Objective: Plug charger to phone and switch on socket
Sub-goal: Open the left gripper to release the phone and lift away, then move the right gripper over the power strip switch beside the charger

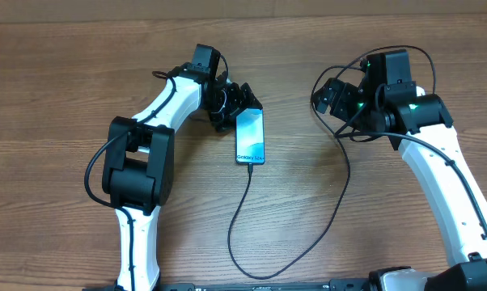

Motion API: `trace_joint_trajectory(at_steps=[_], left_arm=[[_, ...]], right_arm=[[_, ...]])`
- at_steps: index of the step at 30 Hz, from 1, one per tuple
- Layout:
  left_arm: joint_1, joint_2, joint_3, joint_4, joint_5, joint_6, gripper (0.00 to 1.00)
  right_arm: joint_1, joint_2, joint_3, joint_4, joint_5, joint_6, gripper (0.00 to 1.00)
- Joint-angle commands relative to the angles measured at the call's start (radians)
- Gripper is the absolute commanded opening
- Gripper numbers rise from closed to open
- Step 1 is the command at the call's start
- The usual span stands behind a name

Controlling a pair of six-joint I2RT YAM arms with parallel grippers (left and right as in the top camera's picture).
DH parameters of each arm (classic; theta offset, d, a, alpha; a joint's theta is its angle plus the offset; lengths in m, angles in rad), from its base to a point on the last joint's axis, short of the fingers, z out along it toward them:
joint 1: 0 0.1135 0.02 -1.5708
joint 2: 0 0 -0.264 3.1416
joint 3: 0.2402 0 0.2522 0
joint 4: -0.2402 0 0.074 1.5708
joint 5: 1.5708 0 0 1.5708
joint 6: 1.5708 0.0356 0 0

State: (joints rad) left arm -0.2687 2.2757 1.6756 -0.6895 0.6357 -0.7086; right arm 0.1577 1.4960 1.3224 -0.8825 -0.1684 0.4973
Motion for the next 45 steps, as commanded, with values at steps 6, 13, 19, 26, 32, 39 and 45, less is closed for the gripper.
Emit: trace_joint_trajectory(at_steps=[6,13,19,26,32,39,45], left_arm=[[0.006,0.076,-0.052,-0.037,-0.201,-0.010,0.89],[0.008,0.076,-0.051,-0.043,-0.197,0.054,1.00],[0.014,0.060,-0.017,-0.118,-0.225,0.234,1.00],[0.022,-0.027,0.092,-0.294,-0.491,0.316,1.00],[0.018,-0.175,0.168,-0.406,-0.653,0.413,1.00],[0.018,-0.426,0.182,-0.457,-0.748,0.417,1.00],[0.018,-0.561,0.182,-0.458,-0.748,0.417,1.00]], right_arm=[[-0.003,-0.025,0.007,0.005,-0.001,0.003,0.98],[-0.003,-0.025,0.007,-0.001,0.000,0.002,0.98],[-0.003,-0.025,0.007,-0.010,0.011,0.002,0.98],[-0.003,-0.025,0.007,-0.010,0.012,0.002,0.98],[-0.003,-0.025,0.007,-0.010,0.019,0.002,0.98],[-0.003,-0.025,0.007,-0.010,0.019,0.002,1.00],[-0.003,-0.025,0.007,-0.010,0.019,0.002,1.00]])
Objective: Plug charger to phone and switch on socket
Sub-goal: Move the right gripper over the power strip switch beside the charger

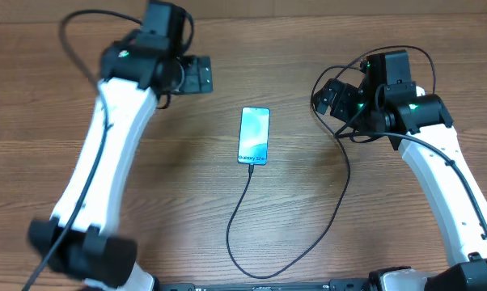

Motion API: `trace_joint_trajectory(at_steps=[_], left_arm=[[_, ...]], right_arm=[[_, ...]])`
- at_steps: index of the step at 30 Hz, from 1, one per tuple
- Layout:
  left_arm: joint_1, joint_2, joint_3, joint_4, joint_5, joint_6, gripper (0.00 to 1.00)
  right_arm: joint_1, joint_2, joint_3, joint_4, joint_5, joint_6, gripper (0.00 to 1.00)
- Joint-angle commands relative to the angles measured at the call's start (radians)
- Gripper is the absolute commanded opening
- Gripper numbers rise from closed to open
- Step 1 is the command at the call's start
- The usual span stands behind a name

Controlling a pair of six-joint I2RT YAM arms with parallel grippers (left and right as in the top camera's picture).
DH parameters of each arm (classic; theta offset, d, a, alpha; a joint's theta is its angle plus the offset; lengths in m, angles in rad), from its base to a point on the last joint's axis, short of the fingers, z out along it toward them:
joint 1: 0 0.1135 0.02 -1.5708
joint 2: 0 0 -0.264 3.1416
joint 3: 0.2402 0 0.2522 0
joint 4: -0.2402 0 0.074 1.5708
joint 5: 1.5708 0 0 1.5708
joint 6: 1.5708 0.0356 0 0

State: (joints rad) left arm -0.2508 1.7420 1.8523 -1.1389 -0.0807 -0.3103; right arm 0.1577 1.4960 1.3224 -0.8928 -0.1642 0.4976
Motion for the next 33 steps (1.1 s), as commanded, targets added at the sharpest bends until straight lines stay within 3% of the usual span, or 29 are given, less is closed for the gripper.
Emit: trace_joint_trajectory(at_steps=[1,14,20,25,33], left_arm=[[0.000,-0.036,0.005,-0.011,-0.031,0.019,1.00],[0.000,-0.029,0.003,-0.016,-0.031,0.019,1.00],[0.000,-0.029,0.003,-0.016,-0.031,0.019,1.00],[0.000,-0.029,0.003,-0.016,-0.031,0.019,1.00],[0.000,-0.029,0.003,-0.016,-0.031,0.019,1.00]], right_arm=[[-0.003,-0.025,0.007,0.001,0.014,0.002,1.00],[-0.003,-0.025,0.014,-0.020,0.005,-0.002,1.00],[-0.032,-0.024,0.126,-0.126,-0.043,-0.059,1.00],[-0.147,-0.005,0.317,-0.286,-0.111,-0.135,1.00],[-0.514,0.105,0.605,-0.544,-0.241,-0.348,1.00]])
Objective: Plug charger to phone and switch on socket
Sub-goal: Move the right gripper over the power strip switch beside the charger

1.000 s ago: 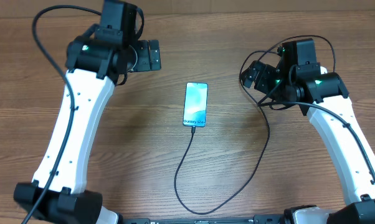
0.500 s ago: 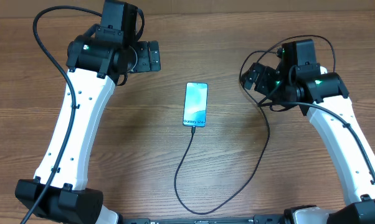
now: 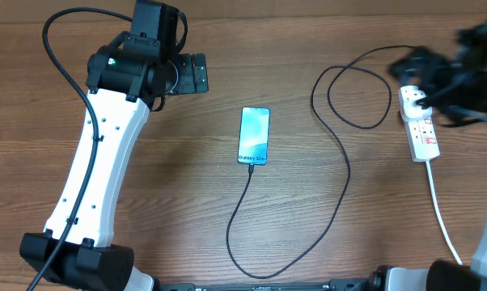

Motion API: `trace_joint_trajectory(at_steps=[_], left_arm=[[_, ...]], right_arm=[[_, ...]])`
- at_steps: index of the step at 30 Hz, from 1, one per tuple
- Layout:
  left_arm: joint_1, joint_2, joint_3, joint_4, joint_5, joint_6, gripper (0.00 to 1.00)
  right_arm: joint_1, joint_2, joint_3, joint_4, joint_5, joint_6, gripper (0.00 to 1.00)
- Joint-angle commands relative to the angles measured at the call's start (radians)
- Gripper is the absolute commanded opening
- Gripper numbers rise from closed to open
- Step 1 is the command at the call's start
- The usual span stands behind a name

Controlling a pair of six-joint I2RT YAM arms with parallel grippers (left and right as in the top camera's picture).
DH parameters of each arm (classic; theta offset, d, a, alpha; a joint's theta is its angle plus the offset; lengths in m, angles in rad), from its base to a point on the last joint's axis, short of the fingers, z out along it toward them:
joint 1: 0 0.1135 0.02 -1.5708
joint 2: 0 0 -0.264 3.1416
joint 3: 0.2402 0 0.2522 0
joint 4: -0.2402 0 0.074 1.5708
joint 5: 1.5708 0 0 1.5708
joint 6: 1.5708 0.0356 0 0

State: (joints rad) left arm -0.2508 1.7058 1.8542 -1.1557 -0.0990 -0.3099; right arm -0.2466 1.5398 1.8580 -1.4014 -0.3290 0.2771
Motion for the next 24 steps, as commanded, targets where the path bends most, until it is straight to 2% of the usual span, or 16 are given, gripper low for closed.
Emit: trace_joint_trajectory(at_steps=[1,5,9,14,24], left_arm=[[0.000,0.007,0.002,0.001,-0.013,0.019,1.00],[0.000,0.007,0.002,0.001,-0.013,0.019,1.00],[0.000,0.007,0.002,0.001,-0.013,0.019,1.00],[0.000,0.007,0.002,0.001,-0.013,0.019,1.00],[0.000,0.007,0.002,0.001,-0.013,0.019,1.00]], right_arm=[[-0.196,0.106,0.095,-0.063,-0.121,-0.195,1.00],[-0.323,0.233,0.097,-0.074,-0.173,-0.312,1.00],[-0.359,0.364,0.096,-0.065,-0.230,-0.438,1.00],[-0.355,0.478,0.094,0.004,-0.246,-0.443,1.00],[-0.341,0.537,0.085,0.085,-0.210,-0.443,1.00]])
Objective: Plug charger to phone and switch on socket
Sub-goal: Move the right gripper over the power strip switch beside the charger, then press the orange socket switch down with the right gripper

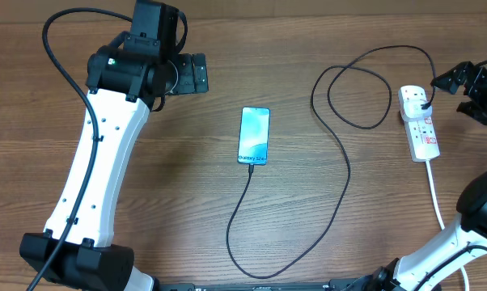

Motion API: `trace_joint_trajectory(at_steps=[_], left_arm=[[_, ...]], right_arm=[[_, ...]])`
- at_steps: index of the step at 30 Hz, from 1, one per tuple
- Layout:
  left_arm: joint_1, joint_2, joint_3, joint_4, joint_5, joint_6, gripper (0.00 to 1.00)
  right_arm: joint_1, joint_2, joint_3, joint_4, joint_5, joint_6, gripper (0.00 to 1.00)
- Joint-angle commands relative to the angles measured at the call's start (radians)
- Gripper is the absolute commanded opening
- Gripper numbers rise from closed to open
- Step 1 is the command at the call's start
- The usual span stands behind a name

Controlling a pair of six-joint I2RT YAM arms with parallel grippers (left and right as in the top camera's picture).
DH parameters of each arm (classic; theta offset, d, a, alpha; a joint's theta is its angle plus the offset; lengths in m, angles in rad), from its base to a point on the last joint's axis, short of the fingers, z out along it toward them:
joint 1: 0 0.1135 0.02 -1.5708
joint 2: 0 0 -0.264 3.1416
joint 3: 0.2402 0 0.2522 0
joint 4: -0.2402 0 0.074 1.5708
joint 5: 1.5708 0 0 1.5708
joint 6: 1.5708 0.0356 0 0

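A phone (pixel 254 135) with a lit blue screen lies face up at the table's middle. The black charger cable (pixel 251 210) is plugged into its near end; it loops round to a plug in the white socket strip (pixel 420 123) at the right. My left gripper (pixel 201 74) hangs at the far left of the phone, well apart from it, open with nothing in it. My right gripper (pixel 458 81) is at the right edge, just right of the socket strip; its fingers look parted and hold nothing.
The cable makes a large loop (pixel 353 89) on the table between phone and socket strip. The strip's white lead (pixel 438 202) runs toward the near edge. The left arm (pixel 98 162) spans the left side of the wooden table.
My right arm was blurred over the socket strip; now it stands further right, clear of the strip. Phone, cable, strip and left arm are unchanged.
At first my left gripper was at the phone's top end and my right gripper covered the socket strip. Then the left arm was drawn back to the far left, the phone left plugged in. Later the right arm was off the strip, now at the right edge.
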State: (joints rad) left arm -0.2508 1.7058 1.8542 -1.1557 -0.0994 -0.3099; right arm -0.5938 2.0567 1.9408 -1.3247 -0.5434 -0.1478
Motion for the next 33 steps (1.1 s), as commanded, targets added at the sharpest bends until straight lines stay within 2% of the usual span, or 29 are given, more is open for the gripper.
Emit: trace_joint_trajectory(at_steps=[1,7,18,33], left_arm=[[0.000,0.007,0.002,0.001,-0.012,0.019,0.99],[0.000,0.007,0.002,0.001,-0.012,0.019,1.00],[0.000,0.007,0.002,0.001,-0.012,0.019,0.99],[0.000,0.007,0.002,0.001,-0.012,0.019,1.00]], right_arm=[[0.006,0.024,0.002,0.013,0.004,-0.018,1.00],[0.007,0.034,-0.014,0.050,0.044,-0.014,1.00],[0.008,0.034,-0.184,0.219,0.049,0.003,1.00],[0.015,0.034,-0.286,0.362,0.047,0.055,1.00]])
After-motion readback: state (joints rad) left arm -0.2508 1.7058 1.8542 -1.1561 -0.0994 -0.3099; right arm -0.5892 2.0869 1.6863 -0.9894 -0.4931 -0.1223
